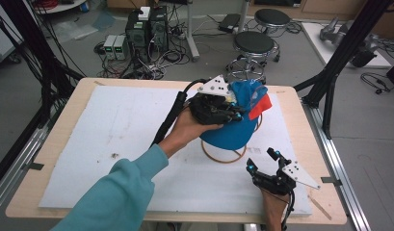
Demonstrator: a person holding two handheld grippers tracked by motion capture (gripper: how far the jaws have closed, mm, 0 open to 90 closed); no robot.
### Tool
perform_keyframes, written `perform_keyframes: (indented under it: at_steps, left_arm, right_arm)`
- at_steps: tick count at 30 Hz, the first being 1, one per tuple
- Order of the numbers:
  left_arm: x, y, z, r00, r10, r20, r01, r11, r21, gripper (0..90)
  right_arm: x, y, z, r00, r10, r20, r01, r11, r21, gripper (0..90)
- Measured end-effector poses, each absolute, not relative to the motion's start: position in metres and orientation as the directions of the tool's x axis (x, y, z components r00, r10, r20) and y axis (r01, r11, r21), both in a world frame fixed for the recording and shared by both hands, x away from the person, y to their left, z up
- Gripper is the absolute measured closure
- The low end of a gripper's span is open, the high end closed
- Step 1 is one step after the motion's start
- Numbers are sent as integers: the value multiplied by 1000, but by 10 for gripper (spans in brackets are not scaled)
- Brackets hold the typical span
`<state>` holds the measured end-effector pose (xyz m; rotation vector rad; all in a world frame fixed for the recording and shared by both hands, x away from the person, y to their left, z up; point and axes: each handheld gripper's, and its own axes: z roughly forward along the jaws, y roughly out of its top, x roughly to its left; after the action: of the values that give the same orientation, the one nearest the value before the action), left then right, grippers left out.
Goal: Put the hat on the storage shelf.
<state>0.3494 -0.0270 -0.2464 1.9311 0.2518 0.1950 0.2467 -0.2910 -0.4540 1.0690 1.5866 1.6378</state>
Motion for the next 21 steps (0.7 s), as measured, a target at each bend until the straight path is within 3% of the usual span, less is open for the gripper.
perform_keyframes:
  at_steps: [10, 21]
  left_arm:
    - [351, -25, -250, 969, 245, 9, 83, -364, 928, 668]
    - [349, -19, -248, 974, 226, -21, 99, -338, 936, 342]
  right_arm:
    - [246, -291, -454, -488, 863, 127, 99, -89, 991, 100]
    - [246, -290, -454, -489, 864, 123, 95, -87, 992, 100]
